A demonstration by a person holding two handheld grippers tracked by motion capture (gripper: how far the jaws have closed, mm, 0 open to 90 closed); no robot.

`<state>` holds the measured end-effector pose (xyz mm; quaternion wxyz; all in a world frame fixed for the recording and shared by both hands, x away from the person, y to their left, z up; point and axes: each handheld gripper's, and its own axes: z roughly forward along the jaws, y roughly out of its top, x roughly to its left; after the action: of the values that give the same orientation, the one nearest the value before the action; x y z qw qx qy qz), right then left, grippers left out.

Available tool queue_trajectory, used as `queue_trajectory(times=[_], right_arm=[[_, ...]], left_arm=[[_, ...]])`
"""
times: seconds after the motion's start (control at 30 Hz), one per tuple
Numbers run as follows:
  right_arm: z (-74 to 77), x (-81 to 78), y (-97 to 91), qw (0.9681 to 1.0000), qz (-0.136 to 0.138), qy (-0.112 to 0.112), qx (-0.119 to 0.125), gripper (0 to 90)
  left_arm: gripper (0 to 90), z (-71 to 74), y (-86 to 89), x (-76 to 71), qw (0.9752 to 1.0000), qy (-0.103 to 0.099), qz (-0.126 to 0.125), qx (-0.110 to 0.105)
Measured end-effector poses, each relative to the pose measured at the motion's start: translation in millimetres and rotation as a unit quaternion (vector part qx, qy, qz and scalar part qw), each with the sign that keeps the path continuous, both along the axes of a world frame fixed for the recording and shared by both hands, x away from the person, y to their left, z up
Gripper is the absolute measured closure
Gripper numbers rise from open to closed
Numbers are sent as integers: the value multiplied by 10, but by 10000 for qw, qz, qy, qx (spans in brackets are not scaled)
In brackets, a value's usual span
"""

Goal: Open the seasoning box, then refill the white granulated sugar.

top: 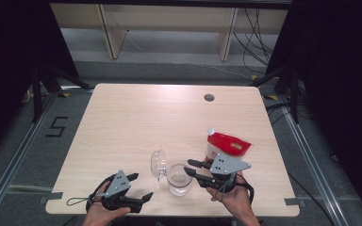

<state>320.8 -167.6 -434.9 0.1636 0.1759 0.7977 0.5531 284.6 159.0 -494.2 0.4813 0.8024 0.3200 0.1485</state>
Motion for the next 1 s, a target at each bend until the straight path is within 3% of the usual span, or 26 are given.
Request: queue_trajectory(times=[0.1,0.2,0.23,0.3,0.37,0.5,0.6,0.63,0.77,0.8,0.9,0.97,1.0], right_arm=[[-72,-30,-81,9999,-108,120,-4,600],[-96,-42,-128,9998,-157,150,30,557],[-116,-70,-172,9993,-325,168,56,507],[-128,-71,-192,9993,-335,144,62,490],[-159,-111,-243,9985,-514,119,112,432],[-181,-142,-297,9978,-630,147,148,383],[-203,-188,-348,9964,-731,405,172,356],[-232,-198,-368,9959,-749,449,226,338],[-255,-206,-417,9957,-781,466,174,336],[-270,-203,-423,9954,-853,347,246,331],[-282,-253,-473,9937,-892,620,266,308],[-299,-272,-519,9938,-942,548,234,288],[-317,-315,-555,9920,-1064,637,223,275]], left_arm=[[159,-3,-16,6,9999,43,37,-100],[159,-3,-18,11,10000,54,-16,-16],[159,-11,-34,7,9999,80,-54,-79],[159,-4,-29,3,10000,23,-75,12],[159,0,-32,-5,10000,21,-59,-20],[159,0,-21,-7,10000,35,-17,-20],[159,7,-20,-15,10000,13,-44,46],[159,5,-34,-25,10000,42,-29,-24],[159,1,-44,-23,9999,52,-24,-84],[159,3,-38,-20,10000,41,-47,-25],[159,3,-39,-19,10000,40,-45,-21],[159,0,-37,-17,10000,45,-55,-26],[159,-4,-40,-16,10000,34,-53,-49]])
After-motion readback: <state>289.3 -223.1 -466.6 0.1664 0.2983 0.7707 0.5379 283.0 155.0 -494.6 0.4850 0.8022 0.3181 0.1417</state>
